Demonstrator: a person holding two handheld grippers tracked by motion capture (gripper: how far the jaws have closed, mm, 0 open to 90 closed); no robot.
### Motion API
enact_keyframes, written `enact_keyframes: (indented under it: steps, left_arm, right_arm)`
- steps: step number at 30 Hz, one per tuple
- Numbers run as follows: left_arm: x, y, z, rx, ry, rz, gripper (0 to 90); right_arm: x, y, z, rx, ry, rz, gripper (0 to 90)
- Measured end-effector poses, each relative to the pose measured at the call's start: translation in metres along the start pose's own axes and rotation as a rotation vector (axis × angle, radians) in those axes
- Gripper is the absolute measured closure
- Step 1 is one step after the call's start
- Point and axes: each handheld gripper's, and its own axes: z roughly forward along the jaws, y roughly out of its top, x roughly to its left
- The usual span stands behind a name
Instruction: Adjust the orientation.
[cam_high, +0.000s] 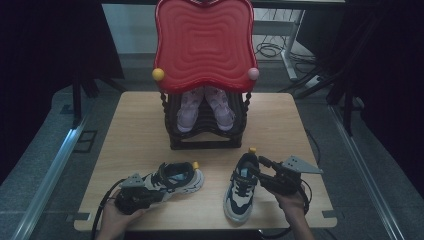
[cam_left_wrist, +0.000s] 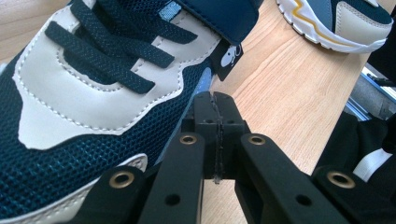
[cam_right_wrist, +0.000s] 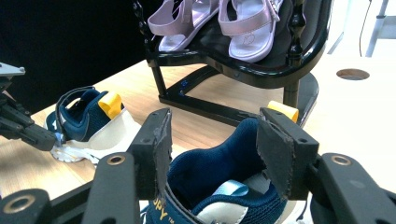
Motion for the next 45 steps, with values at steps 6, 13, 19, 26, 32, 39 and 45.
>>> enact_keyframes:
  steps: [6,13,19,26,32,39,45]
  left_arm:
    - [0.008,0.002,-0.003,0.003,0.016,-0.007,89.4]
    - [0.019,0.005,-0.006,0.0,0.031,-0.023,89.4]
    - [0.024,0.007,-0.007,-0.006,0.037,-0.033,89.4]
    - [0.03,0.01,-0.007,-0.012,0.045,-0.048,89.3]
    - [0.032,0.008,-0.01,-0.008,0.063,-0.053,88.9]
    - [0.031,0.004,-0.006,0.027,0.078,-0.051,89.2]
    - [0.039,0.004,-0.007,0.03,0.115,-0.067,89.3]
  right_arm:
    - [-0.001,-0.001,0.001,0.007,-0.001,0.002,45.9]
    - [-0.003,-0.002,0.002,0.006,-0.007,0.007,46.0]
    - [-0.001,-0.002,0.002,0.01,-0.003,0.003,46.0]
    - [-0.002,-0.002,0.003,0.011,-0.006,0.0,46.1]
    - [-0.002,-0.002,0.002,0.008,-0.001,0.005,46.1]
    - [-0.003,-0.002,0.002,0.007,-0.001,0.008,46.1]
    - [-0.004,-0.003,0.002,0.007,0.0,0.02,46.1]
